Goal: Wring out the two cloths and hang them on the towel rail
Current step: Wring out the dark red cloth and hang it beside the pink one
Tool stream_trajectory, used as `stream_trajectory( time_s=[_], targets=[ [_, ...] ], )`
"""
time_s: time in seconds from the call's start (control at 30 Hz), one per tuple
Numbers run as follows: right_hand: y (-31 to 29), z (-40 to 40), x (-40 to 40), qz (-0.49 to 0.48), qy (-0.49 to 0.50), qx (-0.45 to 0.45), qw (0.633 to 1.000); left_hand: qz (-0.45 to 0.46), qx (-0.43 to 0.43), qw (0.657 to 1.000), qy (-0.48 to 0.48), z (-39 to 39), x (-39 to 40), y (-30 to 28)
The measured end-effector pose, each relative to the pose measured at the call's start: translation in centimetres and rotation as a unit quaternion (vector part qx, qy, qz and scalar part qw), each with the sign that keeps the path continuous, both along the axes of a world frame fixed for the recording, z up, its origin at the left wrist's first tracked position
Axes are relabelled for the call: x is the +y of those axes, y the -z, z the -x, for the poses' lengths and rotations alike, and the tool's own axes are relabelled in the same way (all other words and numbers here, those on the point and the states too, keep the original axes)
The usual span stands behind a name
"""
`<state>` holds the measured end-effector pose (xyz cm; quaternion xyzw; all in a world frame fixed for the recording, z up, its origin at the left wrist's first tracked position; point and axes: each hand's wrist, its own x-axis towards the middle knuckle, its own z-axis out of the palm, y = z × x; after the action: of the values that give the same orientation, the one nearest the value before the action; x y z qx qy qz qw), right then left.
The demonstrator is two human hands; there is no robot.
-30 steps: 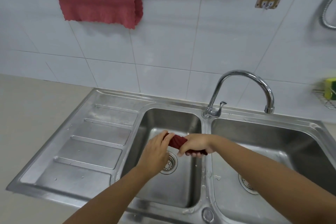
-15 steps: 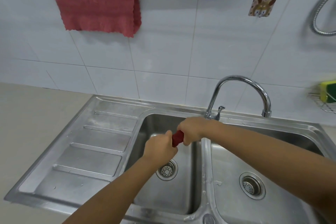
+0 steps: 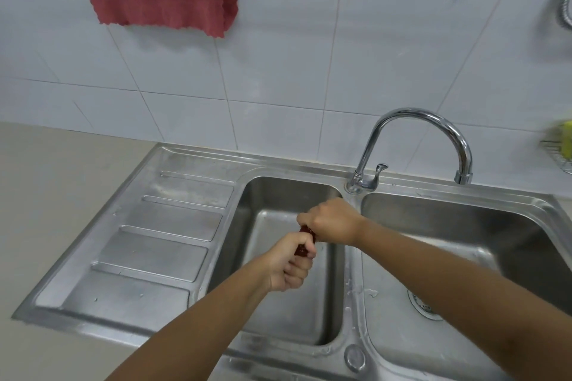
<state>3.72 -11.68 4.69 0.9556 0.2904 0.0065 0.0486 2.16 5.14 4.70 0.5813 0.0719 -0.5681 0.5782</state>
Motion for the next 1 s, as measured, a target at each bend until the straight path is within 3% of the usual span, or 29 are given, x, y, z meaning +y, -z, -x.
stream_trajectory(
  time_s=[0.17,0.43,0.63,0.77,0.87,1.0],
  targets=[
    [3.0,0.8,1.3,-0.038,0.053,-0.002,0.998,-0.01,0.001,1.0,0.008,-0.1,0.9,2.1],
    [2.7,0.2,0.4,-0.006,0.005,0.001,1.0,-0.148,-0.227,0.958,0.092,-0.8,1.8,2.3],
    [2.5,1.3,0.7,-0.011,0.061,0.029,0.998,-0.039,-0.021,0.998,0.04,0.6,1.3,2.1],
    [3.4,2.5,1.4,-0.011,0.101,0.052,0.993,-0.033,0.006,0.999,0.032,1.1,1.6,2.8],
    [4.0,2.8,1.8,-0.012,0.126,0.078,0.989,-0.106,-0.114,0.986,0.062,1.3,1.8,3.6],
    [3.6,2.3,2.8,-0.01,0.167,0.133,0.977,-0.218,-0.316,0.918,0.098,0.3,2.4,5.2]
  ],
)
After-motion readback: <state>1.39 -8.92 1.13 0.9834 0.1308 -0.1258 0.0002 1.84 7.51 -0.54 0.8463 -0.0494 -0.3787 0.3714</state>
